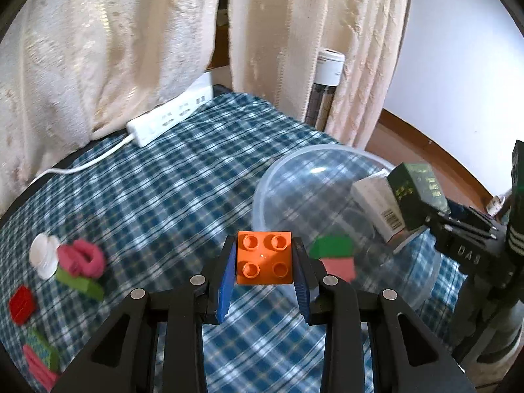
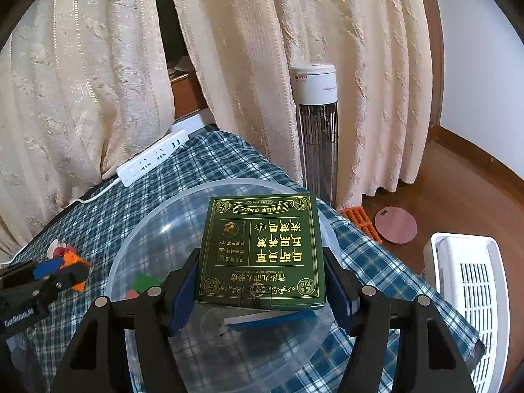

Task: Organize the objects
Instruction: 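Lower orange block into bowl and open left gripper while right gripper releases green box, then withdraw both grippers from the bowl back toward the toy pile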

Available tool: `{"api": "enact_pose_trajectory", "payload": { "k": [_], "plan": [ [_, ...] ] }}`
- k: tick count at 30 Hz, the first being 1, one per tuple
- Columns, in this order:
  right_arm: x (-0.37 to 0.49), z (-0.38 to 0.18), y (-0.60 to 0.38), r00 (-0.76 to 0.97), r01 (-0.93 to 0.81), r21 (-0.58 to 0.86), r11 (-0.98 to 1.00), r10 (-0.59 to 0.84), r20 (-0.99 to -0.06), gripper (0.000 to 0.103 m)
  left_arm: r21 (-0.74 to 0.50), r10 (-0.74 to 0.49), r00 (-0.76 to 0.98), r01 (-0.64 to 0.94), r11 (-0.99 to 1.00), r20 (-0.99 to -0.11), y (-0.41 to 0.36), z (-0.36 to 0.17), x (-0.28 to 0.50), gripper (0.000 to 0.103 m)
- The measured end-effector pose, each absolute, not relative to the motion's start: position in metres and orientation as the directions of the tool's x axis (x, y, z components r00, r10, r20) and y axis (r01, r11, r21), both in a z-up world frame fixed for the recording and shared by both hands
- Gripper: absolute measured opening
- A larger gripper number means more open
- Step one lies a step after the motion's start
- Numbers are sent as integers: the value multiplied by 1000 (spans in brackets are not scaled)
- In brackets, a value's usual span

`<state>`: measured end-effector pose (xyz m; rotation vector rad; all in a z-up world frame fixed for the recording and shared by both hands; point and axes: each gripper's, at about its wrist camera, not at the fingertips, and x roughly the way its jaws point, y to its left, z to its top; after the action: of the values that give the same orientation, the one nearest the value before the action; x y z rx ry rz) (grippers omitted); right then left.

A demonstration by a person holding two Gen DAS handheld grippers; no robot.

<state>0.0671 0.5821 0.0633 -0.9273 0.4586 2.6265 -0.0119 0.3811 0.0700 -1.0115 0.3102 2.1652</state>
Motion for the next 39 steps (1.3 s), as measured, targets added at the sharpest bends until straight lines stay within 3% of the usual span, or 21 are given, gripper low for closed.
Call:
{"api": "enact_pose_trajectory", "payload": {
  "k": [12,14,16,33,39],
  "plan": [
    [63,58,586,-733,-393,198,-898,175,-658,71,-112,542,-381,-733,-671,-749,417,57,-23,34],
    [62,57,586,-730,-392,199,-898,172,-661,71,-134,547,-361,-732,-668,-755,418,54,-27,41],
    [60,56,586,-728,-393,201,-898,170,-664,71,-154,556,-356,-725,-671,-751,417,54,-30,60],
    [62,61,585,-743,-402,231,-886,169,-647,75,-114,518,-428,-679,-725,-740,385,59,-23,61],
    [65,64,583,-747,-406,229,-885,177,-640,75,-156,514,-431,-634,-758,-742,364,59,-24,64]
  ]
}}
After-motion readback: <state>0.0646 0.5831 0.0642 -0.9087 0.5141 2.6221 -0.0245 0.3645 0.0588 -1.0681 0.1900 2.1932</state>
